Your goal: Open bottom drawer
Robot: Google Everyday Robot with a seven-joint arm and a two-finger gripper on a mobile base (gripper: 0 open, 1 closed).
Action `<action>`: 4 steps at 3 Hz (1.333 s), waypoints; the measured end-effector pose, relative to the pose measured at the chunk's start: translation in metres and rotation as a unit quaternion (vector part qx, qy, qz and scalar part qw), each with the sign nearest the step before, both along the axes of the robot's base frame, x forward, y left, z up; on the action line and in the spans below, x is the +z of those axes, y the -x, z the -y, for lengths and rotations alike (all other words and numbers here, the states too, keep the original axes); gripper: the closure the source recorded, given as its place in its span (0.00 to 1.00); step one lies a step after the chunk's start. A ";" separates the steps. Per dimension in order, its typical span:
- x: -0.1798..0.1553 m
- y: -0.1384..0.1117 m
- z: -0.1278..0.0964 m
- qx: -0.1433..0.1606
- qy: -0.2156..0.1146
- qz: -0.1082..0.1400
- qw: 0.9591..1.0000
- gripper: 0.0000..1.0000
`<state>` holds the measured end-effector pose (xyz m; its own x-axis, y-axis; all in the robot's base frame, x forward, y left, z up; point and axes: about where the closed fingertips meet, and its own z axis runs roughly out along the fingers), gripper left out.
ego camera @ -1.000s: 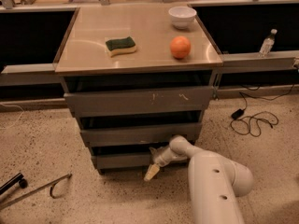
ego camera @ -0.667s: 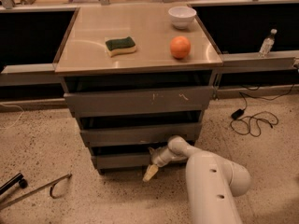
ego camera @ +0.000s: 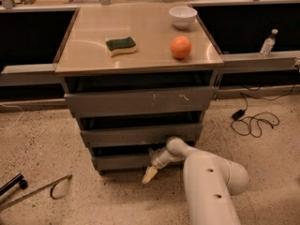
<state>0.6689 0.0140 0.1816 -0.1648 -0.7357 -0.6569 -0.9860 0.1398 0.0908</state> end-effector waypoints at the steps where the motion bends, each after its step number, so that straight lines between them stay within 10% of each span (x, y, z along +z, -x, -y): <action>1: 0.010 0.023 0.008 -0.001 -0.007 -0.037 0.999 0.00; 4: -0.001 0.084 0.014 -0.025 -0.014 -0.084 0.996 0.00</action>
Offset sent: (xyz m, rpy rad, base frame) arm -0.1758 -0.0375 0.0709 0.0732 0.3416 -0.0162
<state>0.5845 0.0001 0.1806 -0.3101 -0.7055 -0.6373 -0.9485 0.1841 0.2577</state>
